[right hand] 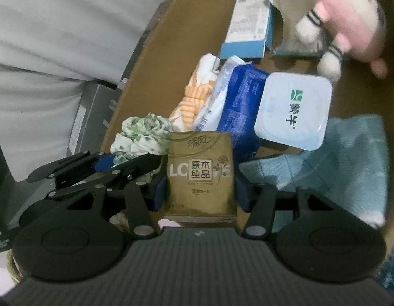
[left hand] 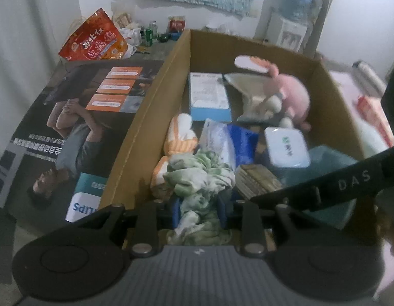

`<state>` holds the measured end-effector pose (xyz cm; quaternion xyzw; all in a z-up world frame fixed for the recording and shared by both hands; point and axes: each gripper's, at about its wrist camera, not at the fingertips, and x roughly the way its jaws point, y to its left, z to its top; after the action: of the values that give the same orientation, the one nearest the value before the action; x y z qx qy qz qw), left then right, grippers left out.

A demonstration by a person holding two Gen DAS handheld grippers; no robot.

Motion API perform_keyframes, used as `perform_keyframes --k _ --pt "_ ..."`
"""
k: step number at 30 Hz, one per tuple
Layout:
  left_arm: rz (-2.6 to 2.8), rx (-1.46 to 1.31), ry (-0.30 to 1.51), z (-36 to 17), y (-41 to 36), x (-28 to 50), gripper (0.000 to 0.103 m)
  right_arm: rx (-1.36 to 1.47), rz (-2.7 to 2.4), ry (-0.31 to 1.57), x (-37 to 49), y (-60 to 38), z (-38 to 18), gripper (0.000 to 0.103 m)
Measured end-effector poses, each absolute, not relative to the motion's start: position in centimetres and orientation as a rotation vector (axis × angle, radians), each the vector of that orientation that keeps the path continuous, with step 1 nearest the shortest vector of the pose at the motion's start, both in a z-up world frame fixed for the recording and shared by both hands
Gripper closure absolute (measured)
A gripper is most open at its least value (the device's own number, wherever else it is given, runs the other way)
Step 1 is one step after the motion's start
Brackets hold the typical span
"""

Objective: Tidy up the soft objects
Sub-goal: 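Carry the scrunchie and tissue pack into the cardboard box, then open both grippers to release the scrunchie and tissue pack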

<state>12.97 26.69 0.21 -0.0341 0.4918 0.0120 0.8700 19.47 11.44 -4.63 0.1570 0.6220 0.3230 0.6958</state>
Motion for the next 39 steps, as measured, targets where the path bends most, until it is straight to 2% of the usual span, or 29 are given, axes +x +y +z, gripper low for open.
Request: perform_keyframes --k 5,8,14,16,18,21,23,25,30,35,39 --pt "0.02 -0.015 1.074 -1.1 26.6 13.5 0.069 0.362 0.743 1.449 19.2 11.9 -6.5 0.045" --pt "0.031 -0.007 1.092 -1.7 27.0 13.7 0.06 0.377 0.741 1.456 19.4 12.0 -6.7 0.04" --pt "0.024 0.001 1.098 -1.6 26.6 13.7 0.056 0.412 0.741 1.434 19.8 11.6 -6.3 0.041" --pt "0.028 0.0 1.09 -1.2 26.6 13.5 0.053 0.416 0.745 1.41 20.1 11.3 -5.8 0.045" --pt "0.027 -0.005 1.076 -0.7 26.6 13.3 0.048 0.416 0.744 1.382 20.2 11.0 -5.1 0.056" --pt "0.023 -0.002 1.056 0.1 26.6 12.8 0.039 0.411 0.738 1.349 20.4 10.8 -4.5 0.068" --pt "0.023 0.007 1.035 0.6 26.4 12.3 0.037 0.418 0.74 1.348 20.9 10.9 -4.8 0.073" --pt "0.025 0.018 1.014 1.0 26.4 12.0 0.039 0.411 0.74 1.347 20.9 11.2 -5.0 0.077" --pt "0.012 0.031 0.998 1.2 26.2 11.5 0.056 0.391 0.733 1.369 20.7 12.0 -5.9 0.081" --pt "0.019 0.02 0.982 1.4 26.2 11.2 0.057 0.379 0.722 1.406 20.4 12.7 -7.0 0.082" --pt "0.013 0.001 0.949 2.2 25.9 10.4 0.055 0.387 0.729 1.375 20.2 11.7 -5.8 0.082"
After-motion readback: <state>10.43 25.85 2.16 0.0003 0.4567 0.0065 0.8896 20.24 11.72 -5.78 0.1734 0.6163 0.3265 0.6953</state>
